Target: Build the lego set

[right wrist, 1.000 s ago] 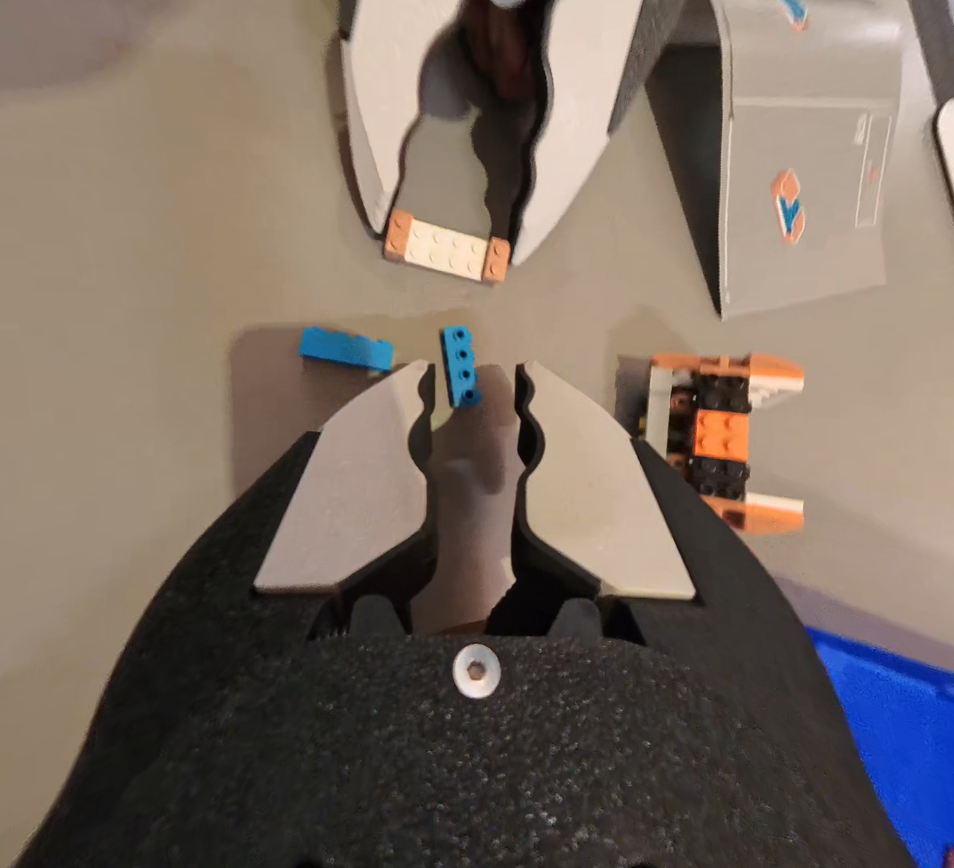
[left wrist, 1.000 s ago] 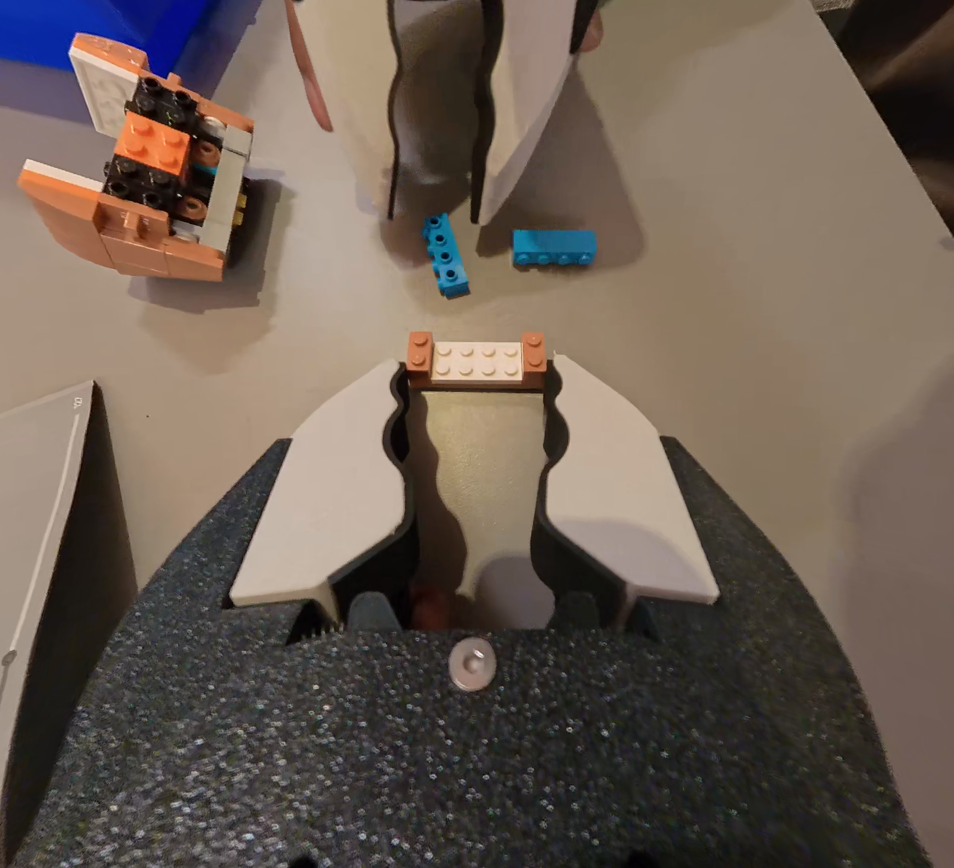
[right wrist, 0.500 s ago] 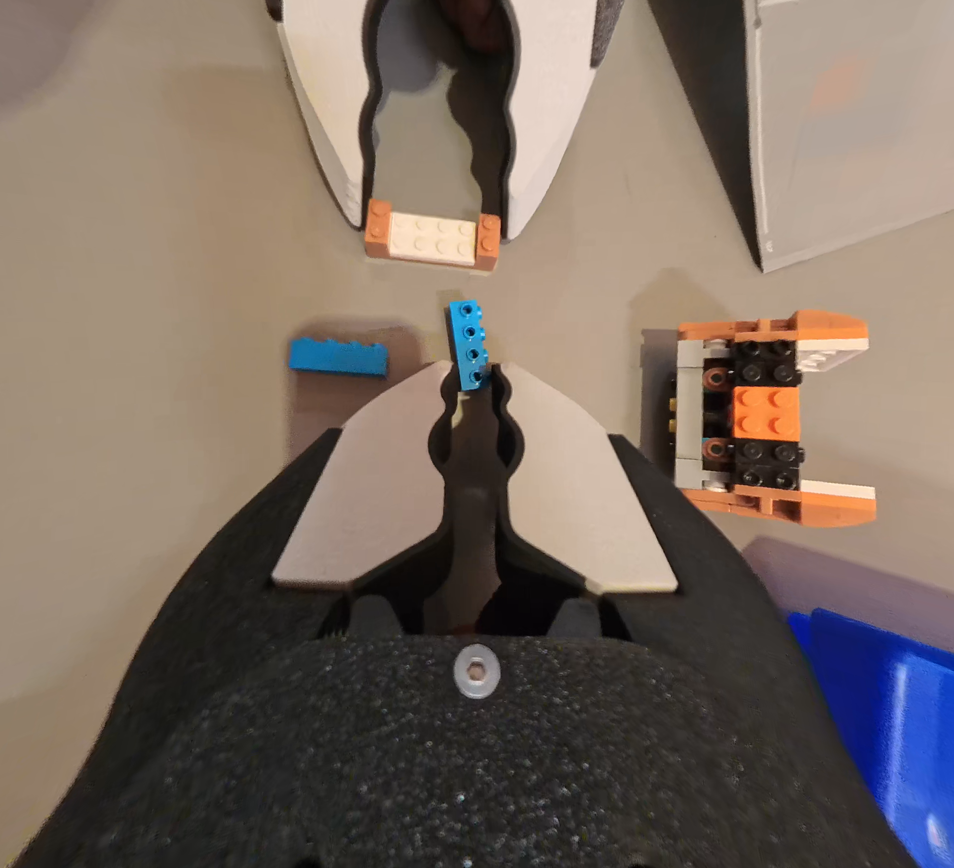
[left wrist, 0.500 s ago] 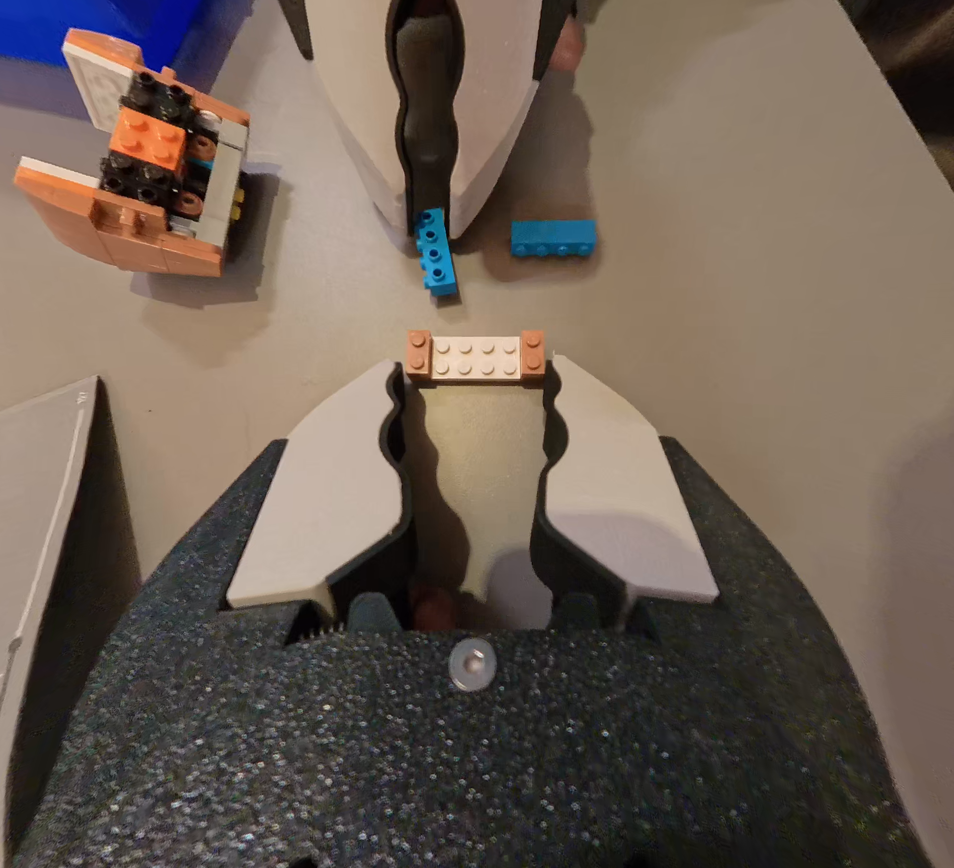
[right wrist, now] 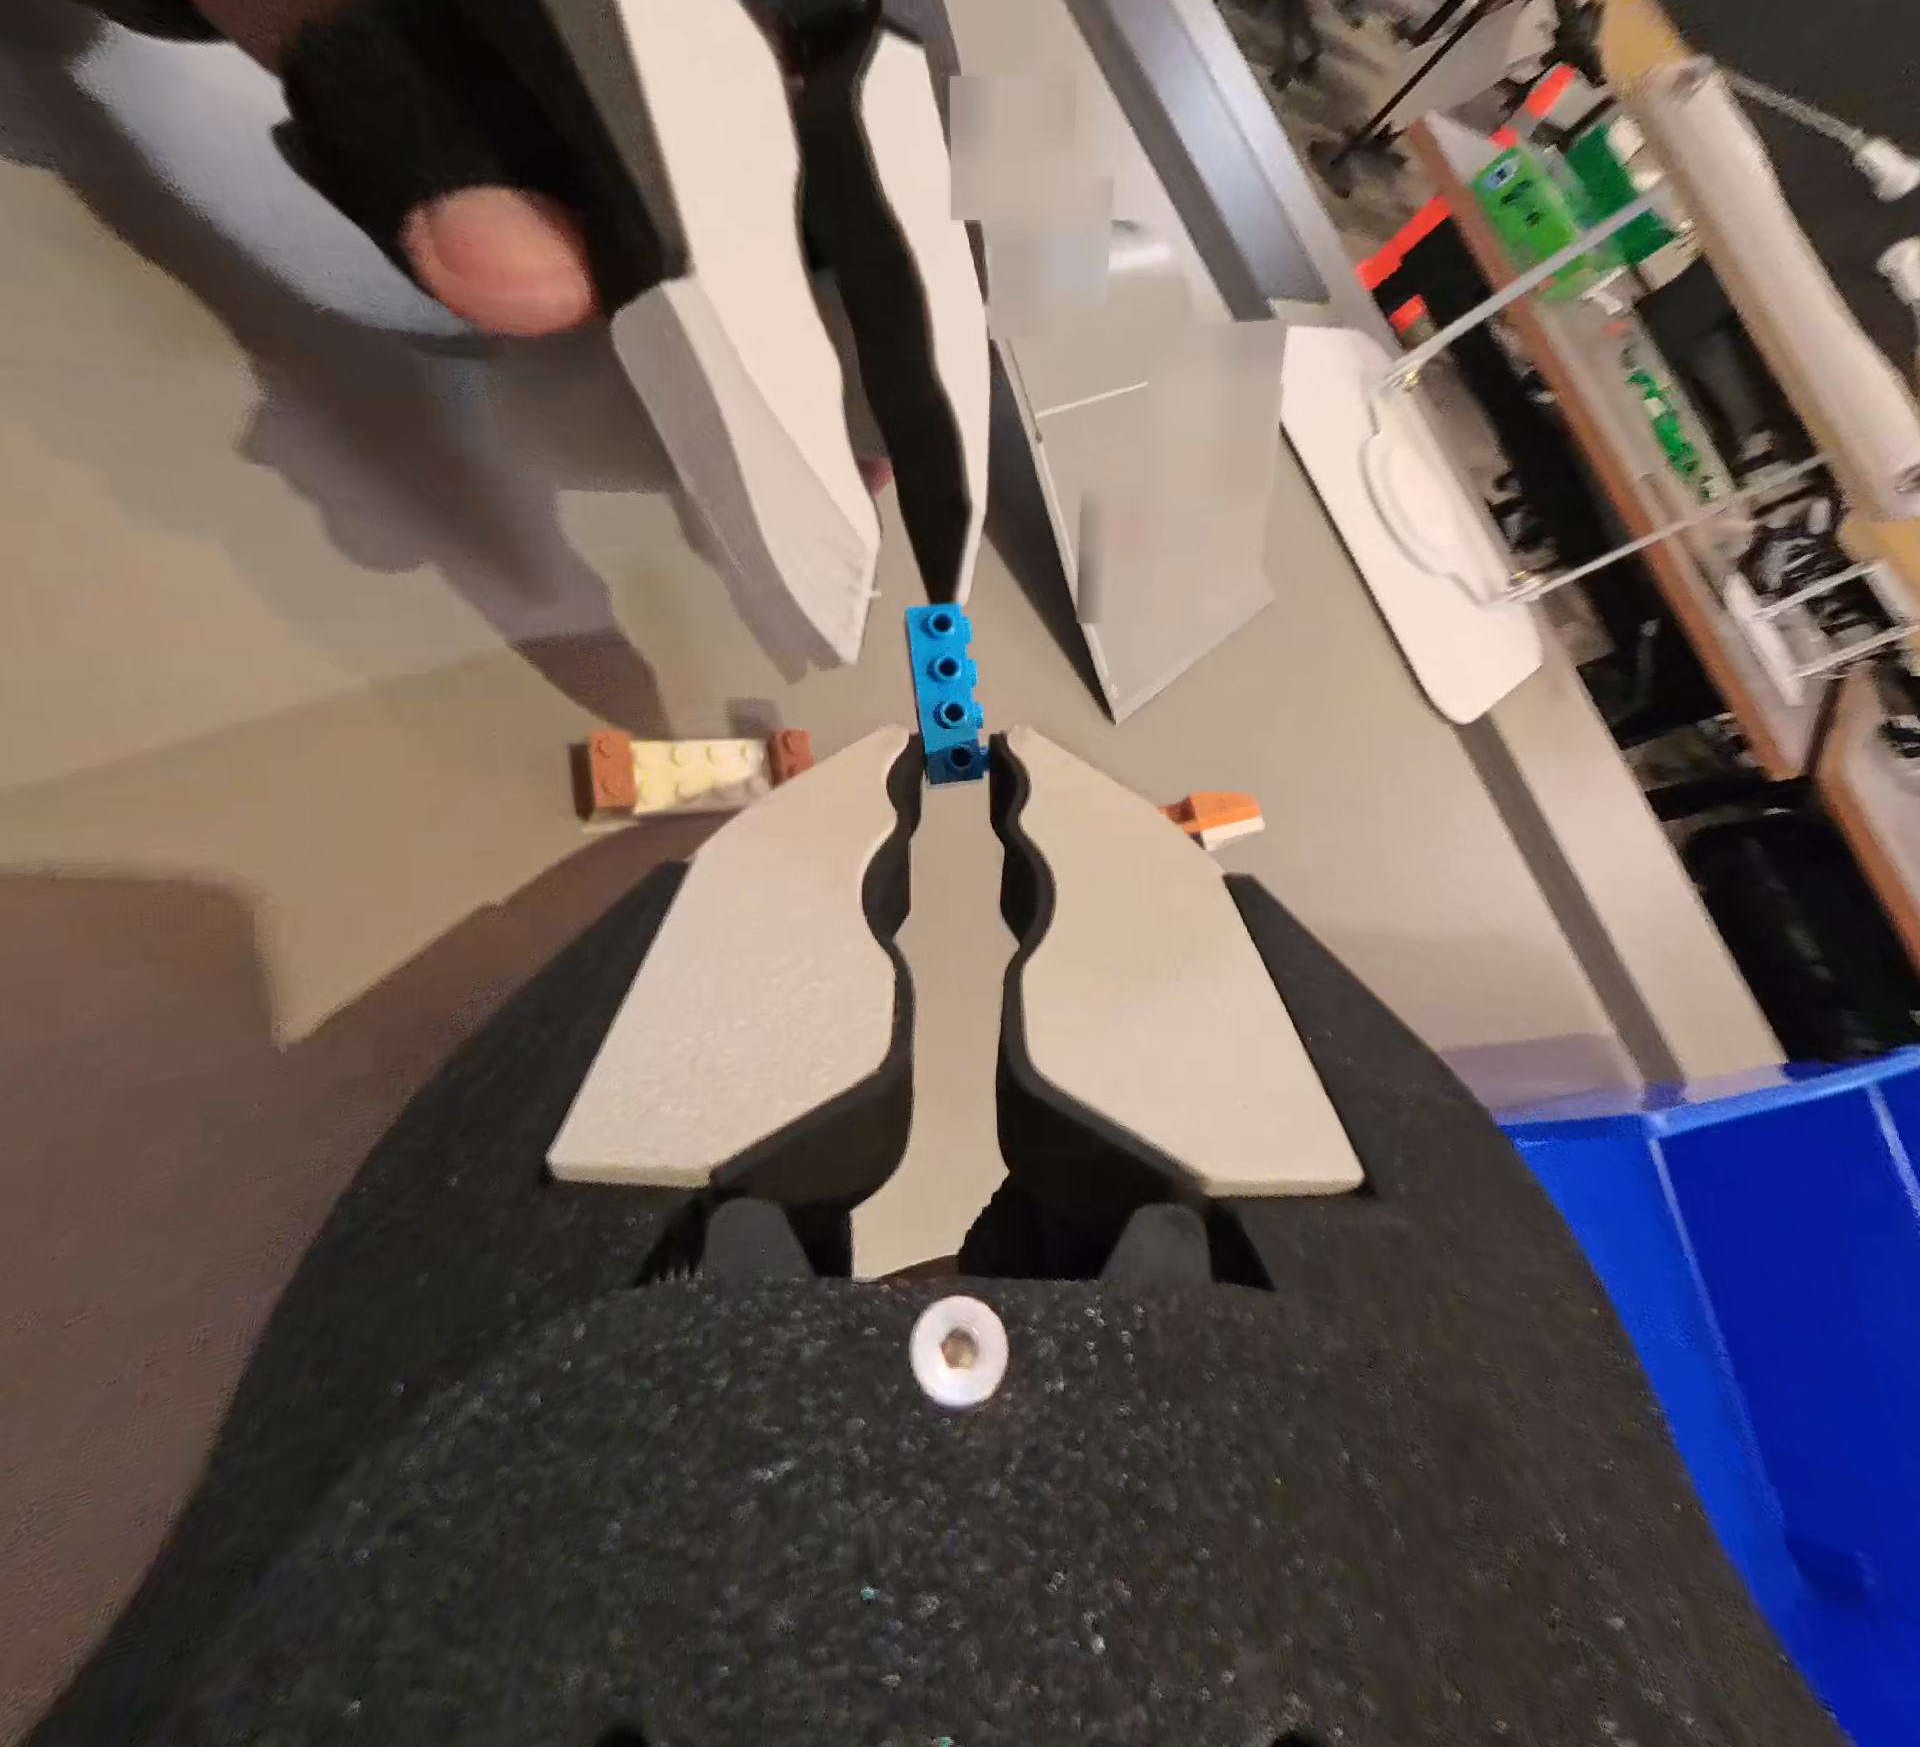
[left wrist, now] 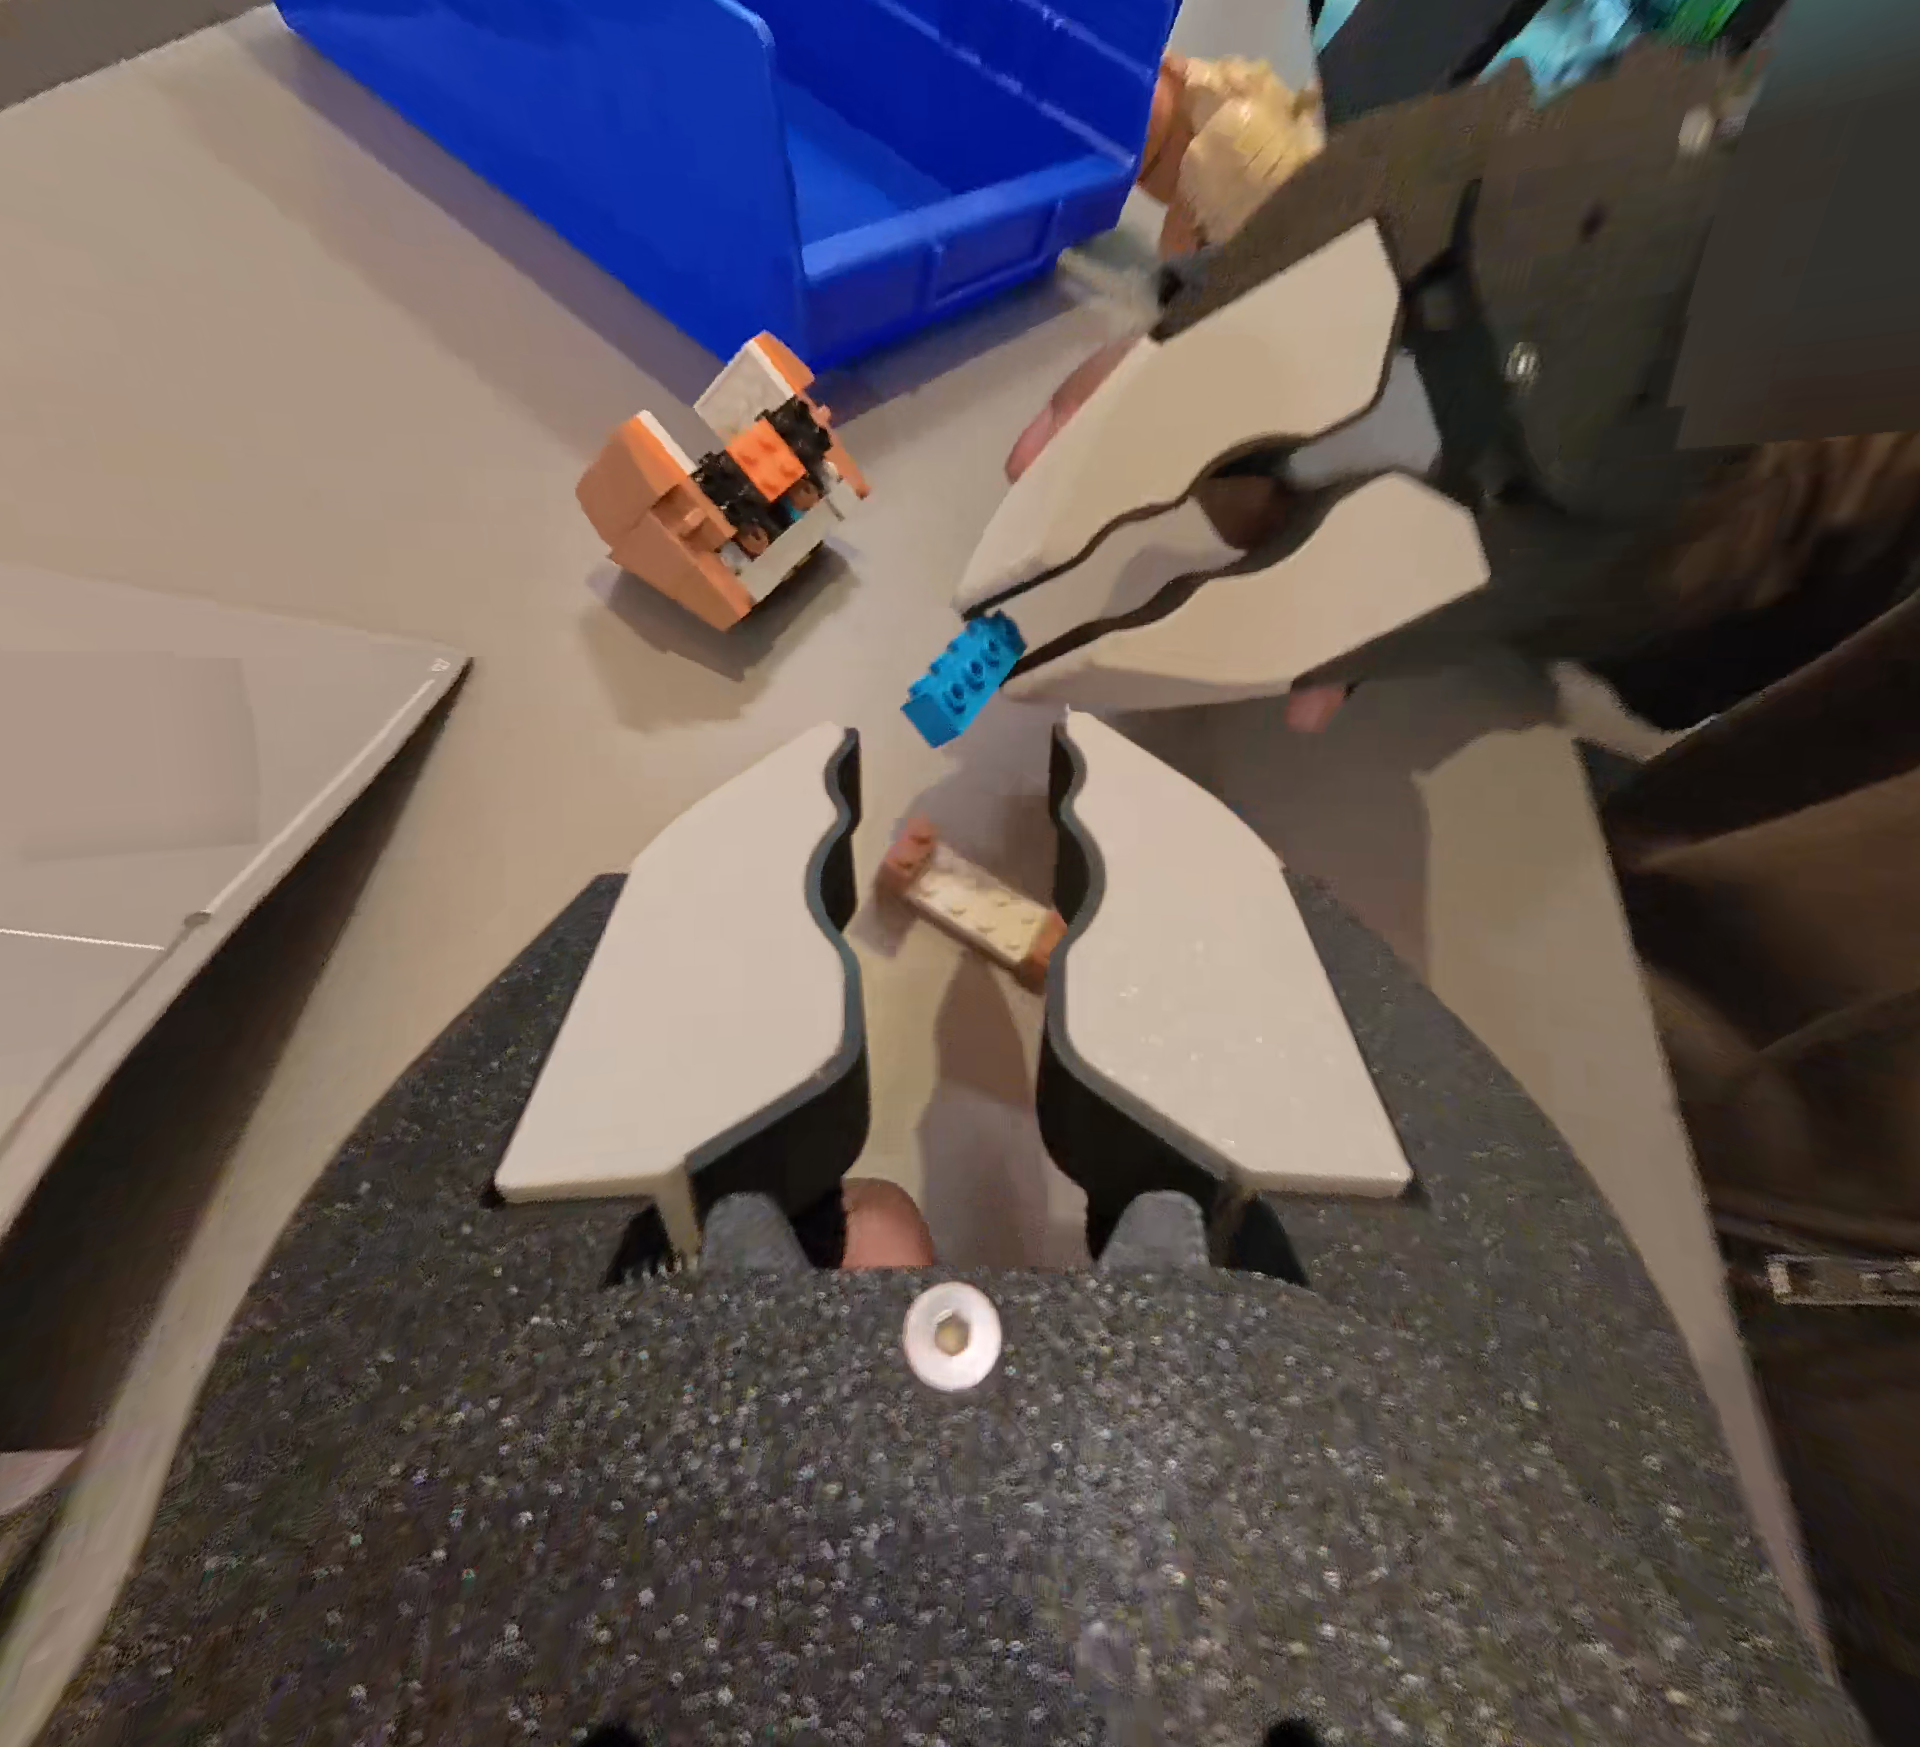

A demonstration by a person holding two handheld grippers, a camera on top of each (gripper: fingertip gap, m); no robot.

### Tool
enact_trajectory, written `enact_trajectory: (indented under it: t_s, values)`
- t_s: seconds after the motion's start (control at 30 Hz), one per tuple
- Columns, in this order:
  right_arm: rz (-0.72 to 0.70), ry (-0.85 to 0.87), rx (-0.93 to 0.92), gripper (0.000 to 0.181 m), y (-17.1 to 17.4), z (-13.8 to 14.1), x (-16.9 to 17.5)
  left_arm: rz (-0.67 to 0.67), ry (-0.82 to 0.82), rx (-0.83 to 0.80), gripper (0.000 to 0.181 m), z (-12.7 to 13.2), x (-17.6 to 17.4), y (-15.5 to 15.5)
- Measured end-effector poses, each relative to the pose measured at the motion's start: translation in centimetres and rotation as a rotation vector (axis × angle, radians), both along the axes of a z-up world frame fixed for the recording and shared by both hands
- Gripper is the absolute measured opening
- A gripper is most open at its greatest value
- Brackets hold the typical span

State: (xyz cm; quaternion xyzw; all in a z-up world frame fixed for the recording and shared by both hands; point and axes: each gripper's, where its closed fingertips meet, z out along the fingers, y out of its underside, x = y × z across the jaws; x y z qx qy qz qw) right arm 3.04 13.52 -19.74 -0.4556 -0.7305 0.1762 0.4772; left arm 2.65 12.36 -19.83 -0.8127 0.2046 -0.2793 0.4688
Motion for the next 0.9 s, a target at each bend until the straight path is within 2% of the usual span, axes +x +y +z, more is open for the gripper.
enact_trajectory:
  t_s: [0.1,0.2,0.33,0.47,0.57,0.73,0.9]
  values:
    - [0.002,0.028,0.044,0.012,-0.8,0.5,-0.3,0.008,-0.126,-0.037,0.032,0.6,0.1,-0.3]
    - [0.001,0.06,0.077,0.012,-1.3,1.0,-0.5,0.003,-0.233,-0.052,0.015,1.2,0.0,-0.5]
    - [0.039,0.085,0.117,0.013,-2.0,1.5,-0.6,-0.04,-0.298,-0.066,0.013,1.6,0.0,-1.0]
    - [0.244,0.119,0.26,0.027,-3.7,2.5,-0.3,-0.168,-0.405,-0.086,0.011,2.5,0.5,-2.3]
    - [0.406,0.154,0.367,0.028,-4.4,3.4,0.3,-0.254,-0.506,-0.085,0.011,3.6,0.2,-3.2]
    - [0.606,0.263,0.395,0.027,-5.1,4.9,0.3,-0.463,-0.617,-0.075,0.011,5.0,0.5,-5.7]
    - [0.822,0.321,0.532,0.025,-8.0,5.4,0.0,-0.6,-0.64,-0.086,0.011,5.0,1.2,-7.2]
